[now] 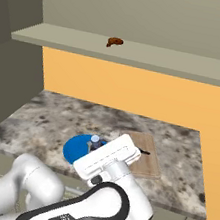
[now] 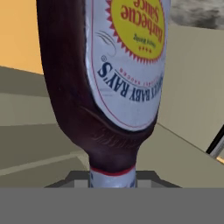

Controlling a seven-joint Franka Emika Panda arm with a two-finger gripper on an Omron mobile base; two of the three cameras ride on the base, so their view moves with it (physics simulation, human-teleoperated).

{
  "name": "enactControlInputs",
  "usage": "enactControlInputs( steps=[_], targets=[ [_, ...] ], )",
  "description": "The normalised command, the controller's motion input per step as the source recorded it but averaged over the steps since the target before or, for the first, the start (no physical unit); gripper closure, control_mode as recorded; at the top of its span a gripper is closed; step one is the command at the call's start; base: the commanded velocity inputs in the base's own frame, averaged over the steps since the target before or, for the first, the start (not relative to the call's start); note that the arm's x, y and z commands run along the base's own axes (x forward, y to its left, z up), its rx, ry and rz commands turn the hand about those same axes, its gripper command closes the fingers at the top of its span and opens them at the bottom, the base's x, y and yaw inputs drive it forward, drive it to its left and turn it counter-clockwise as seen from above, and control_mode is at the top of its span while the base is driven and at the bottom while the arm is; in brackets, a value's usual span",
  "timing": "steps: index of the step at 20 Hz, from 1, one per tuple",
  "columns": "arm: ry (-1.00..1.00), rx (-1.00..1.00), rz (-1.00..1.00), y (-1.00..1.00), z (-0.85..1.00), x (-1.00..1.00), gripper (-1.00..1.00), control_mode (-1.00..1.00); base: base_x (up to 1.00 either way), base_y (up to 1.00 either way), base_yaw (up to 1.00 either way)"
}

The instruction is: Pick the fish from the plate and place it on the cutting board. Then pick the condiment bottle from the cabinet and place it next to the cutting board.

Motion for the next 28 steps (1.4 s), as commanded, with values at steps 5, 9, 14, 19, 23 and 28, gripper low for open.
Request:
enactControlInputs(
  steps=[5,9,14,19,23,28],
  targets=[
    [0.06,0.0,0.0,-0.06,-0.39,0.0,1.0,-1.0,0.0,0.0,0.0],
    [0.07,0.0,0.0,-0.03,-0.3,0.0,1.0,-1.0,0.0,0.0,0.0],
    [0.06,0.0,0.0,-0.02,-0.26,0.0,1.0,-1.0,0.0,0.0,0.0],
    [0.01,0.0,0.0,0.0,-0.23,0.01,1.0,-1.0,0.0,0.0,0.0],
    [0.0,0.0,0.0,0.0,-0.14,0.13,1.0,-1.0,0.0,0.0,0.0],
    [0.0,0.0,0.0,0.0,-0.08,0.2,1.0,-1.0,0.0,0.0,0.0]
  ],
)
